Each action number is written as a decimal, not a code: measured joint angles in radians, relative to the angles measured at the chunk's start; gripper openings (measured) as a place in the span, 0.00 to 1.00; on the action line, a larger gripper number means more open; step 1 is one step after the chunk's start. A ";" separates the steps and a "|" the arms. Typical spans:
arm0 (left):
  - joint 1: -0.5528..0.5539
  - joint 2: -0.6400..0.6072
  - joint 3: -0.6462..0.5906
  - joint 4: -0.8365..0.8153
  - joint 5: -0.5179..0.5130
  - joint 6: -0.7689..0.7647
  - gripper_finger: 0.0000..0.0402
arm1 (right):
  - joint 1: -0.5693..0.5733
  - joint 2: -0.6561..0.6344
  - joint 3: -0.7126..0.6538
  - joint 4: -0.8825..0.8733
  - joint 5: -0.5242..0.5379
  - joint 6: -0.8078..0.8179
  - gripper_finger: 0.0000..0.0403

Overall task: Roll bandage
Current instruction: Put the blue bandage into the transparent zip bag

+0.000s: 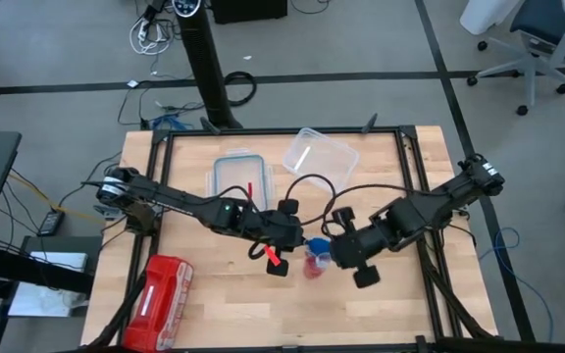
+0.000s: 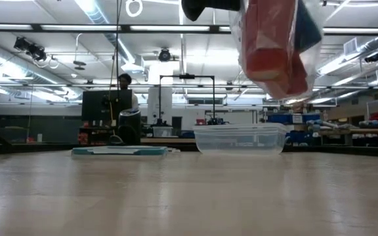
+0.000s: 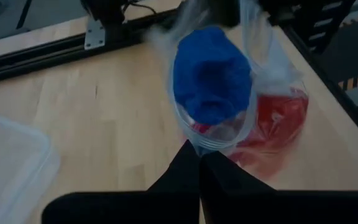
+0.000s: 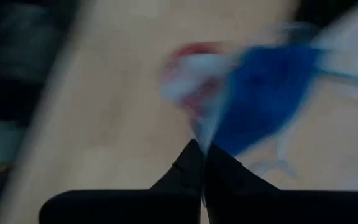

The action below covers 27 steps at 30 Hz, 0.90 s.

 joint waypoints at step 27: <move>-0.001 -0.003 -0.002 -0.006 -0.009 -0.026 0.00 | -0.010 0.012 0.002 0.004 -0.006 0.088 0.00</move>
